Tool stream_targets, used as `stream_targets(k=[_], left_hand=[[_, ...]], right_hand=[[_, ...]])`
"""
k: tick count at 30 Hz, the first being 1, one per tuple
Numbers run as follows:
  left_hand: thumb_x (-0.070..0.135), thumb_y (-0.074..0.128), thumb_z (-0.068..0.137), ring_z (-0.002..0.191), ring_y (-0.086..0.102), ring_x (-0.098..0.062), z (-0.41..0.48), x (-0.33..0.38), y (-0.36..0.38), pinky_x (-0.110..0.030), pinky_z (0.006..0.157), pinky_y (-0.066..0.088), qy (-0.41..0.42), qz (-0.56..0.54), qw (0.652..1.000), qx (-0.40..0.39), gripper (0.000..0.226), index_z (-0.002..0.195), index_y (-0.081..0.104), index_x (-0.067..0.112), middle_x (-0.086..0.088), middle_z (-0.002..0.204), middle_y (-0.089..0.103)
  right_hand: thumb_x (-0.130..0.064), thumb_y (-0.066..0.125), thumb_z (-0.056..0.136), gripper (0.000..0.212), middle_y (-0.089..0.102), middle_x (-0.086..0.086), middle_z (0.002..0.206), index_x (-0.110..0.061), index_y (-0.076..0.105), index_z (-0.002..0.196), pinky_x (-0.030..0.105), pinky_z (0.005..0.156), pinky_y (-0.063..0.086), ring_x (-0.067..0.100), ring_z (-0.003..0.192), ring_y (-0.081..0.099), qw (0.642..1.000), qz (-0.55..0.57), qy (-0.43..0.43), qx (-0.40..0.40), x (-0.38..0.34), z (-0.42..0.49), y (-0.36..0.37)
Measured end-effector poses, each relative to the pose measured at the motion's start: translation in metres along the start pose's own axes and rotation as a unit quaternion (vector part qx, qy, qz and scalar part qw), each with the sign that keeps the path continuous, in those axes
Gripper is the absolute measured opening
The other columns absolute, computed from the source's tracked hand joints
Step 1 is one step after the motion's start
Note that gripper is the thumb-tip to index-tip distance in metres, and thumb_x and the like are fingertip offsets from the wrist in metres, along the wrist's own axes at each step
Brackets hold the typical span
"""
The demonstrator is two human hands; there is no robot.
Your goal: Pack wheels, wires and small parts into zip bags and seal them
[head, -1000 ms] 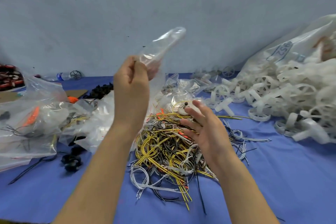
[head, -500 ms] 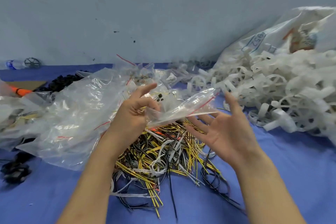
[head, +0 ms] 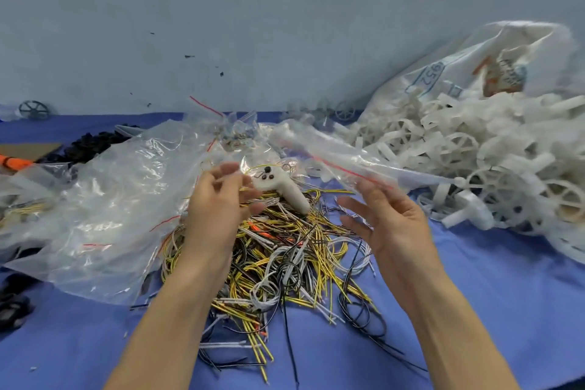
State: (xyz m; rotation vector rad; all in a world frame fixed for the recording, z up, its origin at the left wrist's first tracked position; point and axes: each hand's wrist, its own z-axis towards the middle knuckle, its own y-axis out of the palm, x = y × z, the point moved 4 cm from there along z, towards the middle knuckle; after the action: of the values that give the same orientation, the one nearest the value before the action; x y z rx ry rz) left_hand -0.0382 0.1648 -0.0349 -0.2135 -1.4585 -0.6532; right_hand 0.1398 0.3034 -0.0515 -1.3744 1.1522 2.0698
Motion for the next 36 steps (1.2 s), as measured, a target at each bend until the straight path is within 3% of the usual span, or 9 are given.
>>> stream_targets(k=[3,9,16,22,26,29,31,33,36], left_hand=[[0.019,0.054,0.099,0.077,0.072,-0.023,-0.019,-0.007,0.020,-0.029,0.063,0.057,-0.115,-0.082,0.987,-0.080,0.017,0.108,0.063,0.008,-0.008,0.087,0.071],[0.029,0.054,0.099,0.078,0.068,-0.018,-0.039,-0.011,0.046,-0.031,0.065,0.057,-0.164,-0.109,0.961,-0.194,0.026,0.103,0.073,0.013,-0.007,0.095,0.071],[0.037,0.056,0.097,0.079,0.062,-0.018,-0.034,-0.014,0.036,-0.032,0.069,0.054,-0.161,-0.139,0.965,-0.152,0.031,0.112,0.066,0.011,-0.009,0.096,0.065],[0.039,0.053,0.098,0.080,0.066,-0.016,-0.032,-0.017,0.035,-0.033,0.071,0.056,-0.130,-0.116,0.973,-0.152,0.032,0.109,0.067,0.012,-0.006,0.093,0.071],[0.025,0.053,0.100,0.069,0.064,-0.015,-0.027,-0.020,0.027,-0.022,0.052,0.052,-0.048,0.004,0.993,-0.107,0.022,0.097,0.070,0.012,-0.008,0.085,0.072],[0.028,0.055,0.099,0.063,0.066,-0.016,-0.024,-0.023,0.021,-0.023,0.053,0.055,-0.012,0.074,0.993,-0.095,0.022,0.094,0.072,0.016,-0.005,0.080,0.074],[0.031,0.055,0.099,0.061,0.066,-0.017,-0.019,-0.024,0.015,-0.027,0.057,0.057,0.009,0.122,0.989,-0.083,0.024,0.091,0.071,0.015,-0.007,0.076,0.073],[0.032,0.056,0.099,0.060,0.065,-0.018,-0.014,-0.025,0.011,-0.032,0.060,0.057,0.015,0.145,0.986,-0.078,0.025,0.090,0.071,0.013,-0.008,0.074,0.072],[0.030,0.058,0.098,0.055,0.063,-0.015,-0.015,-0.026,0.012,-0.027,0.056,0.055,0.018,0.162,0.983,-0.089,0.023,0.088,0.071,0.015,-0.004,0.066,0.068]], right_hand=[[-0.018,0.062,0.094,0.017,0.075,-0.004,0.110,-0.018,0.071,0.109,0.027,0.073,0.058,0.020,0.097,0.073,0.999,-0.016,-0.043,0.011,0.002,-0.006,0.014],[-0.016,0.062,0.098,0.035,0.073,-0.012,0.115,-0.029,0.064,0.130,0.017,0.090,0.051,0.004,0.112,0.065,0.980,-0.152,-0.104,-0.077,0.006,-0.020,0.042],[-0.014,0.057,0.101,0.040,0.063,-0.022,0.131,-0.032,0.058,0.137,0.028,0.107,0.045,-0.003,0.126,0.053,0.950,-0.270,-0.131,-0.087,0.017,-0.017,0.033],[-0.002,0.052,0.099,0.060,0.055,-0.044,0.121,-0.050,0.053,0.135,0.001,0.087,0.038,-0.019,0.115,0.051,0.891,-0.416,-0.159,-0.089,0.020,-0.020,0.026],[-0.007,0.053,0.095,0.059,0.070,-0.020,0.106,-0.056,0.054,0.128,0.021,0.058,0.045,-0.002,0.061,0.055,0.909,-0.398,-0.104,-0.073,0.016,-0.020,0.019],[-0.020,0.061,0.090,0.053,0.069,-0.015,0.093,-0.070,0.045,0.100,0.042,0.066,0.056,0.004,0.074,0.065,0.937,-0.340,0.027,-0.074,0.015,-0.022,0.012],[-0.024,0.061,0.092,0.038,0.066,-0.009,0.100,-0.054,0.045,0.110,0.048,0.073,0.061,0.011,0.079,0.072,0.953,-0.284,0.092,-0.047,0.012,-0.023,0.006],[-0.027,0.057,0.094,0.027,0.066,-0.006,0.105,-0.033,0.051,0.119,0.038,0.060,0.061,0.011,0.072,0.072,0.963,-0.245,0.112,0.028,0.005,-0.023,-0.004],[-0.040,0.053,0.091,0.017,0.071,-0.008,0.082,-0.026,0.064,0.091,0.037,0.058,0.054,0.015,0.060,0.066,0.930,-0.341,0.042,0.128,-0.005,-0.027,-0.011]])
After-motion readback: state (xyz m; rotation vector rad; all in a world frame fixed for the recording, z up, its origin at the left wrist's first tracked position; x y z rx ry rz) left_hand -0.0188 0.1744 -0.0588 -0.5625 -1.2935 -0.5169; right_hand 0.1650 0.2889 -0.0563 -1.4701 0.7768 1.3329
